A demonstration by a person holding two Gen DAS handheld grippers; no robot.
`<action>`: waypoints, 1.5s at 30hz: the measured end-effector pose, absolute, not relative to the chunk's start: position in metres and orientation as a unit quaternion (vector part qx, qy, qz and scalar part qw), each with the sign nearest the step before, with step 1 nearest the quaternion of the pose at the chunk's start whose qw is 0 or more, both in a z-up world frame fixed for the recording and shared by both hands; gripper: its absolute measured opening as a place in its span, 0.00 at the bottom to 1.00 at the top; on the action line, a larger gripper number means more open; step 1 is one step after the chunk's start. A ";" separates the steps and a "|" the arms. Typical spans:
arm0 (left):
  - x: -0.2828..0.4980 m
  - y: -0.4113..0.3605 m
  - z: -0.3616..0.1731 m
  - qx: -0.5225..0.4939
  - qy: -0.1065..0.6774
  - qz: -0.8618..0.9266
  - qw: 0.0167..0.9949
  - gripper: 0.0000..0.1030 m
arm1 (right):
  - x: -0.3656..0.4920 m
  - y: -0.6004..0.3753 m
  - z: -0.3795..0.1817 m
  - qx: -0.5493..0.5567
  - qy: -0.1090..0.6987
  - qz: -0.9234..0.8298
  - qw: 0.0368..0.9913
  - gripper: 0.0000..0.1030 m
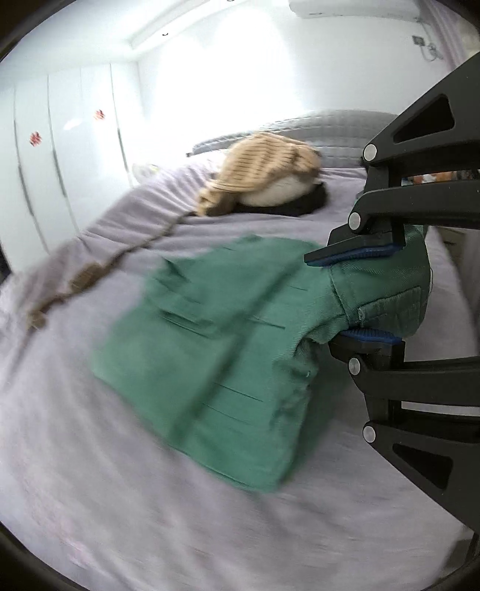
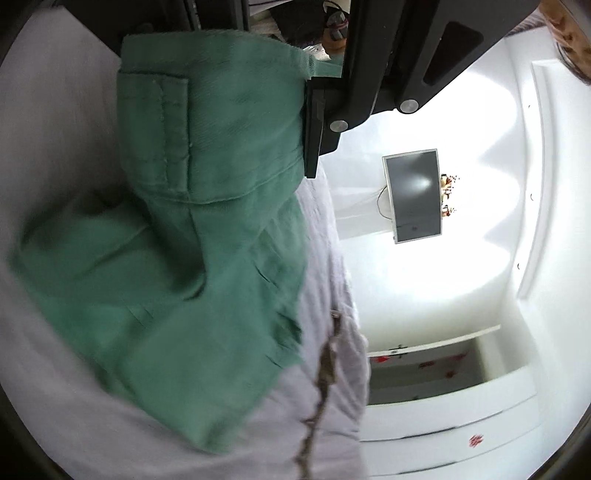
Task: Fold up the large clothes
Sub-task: 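Lift the hem with both tools and fold it over toward the collar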
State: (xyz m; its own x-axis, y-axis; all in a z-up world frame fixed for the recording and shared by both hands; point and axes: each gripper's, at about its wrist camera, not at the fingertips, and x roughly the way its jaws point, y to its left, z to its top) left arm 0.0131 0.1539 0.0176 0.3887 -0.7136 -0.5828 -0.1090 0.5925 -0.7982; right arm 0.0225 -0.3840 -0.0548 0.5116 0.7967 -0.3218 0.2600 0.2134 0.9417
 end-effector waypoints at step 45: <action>0.274 0.077 -0.093 -0.053 0.531 -0.026 0.845 0.48 | 0.223 -0.383 -0.108 0.186 0.536 0.007 0.824 0.04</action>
State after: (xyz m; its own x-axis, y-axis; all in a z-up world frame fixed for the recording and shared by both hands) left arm 0.2743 0.0768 -0.0931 0.4354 -0.1004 -0.8946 -0.0129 0.9930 -0.1177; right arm 0.2227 -0.3834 -0.1083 0.4263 0.2113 -0.8796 0.1880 0.9304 0.3147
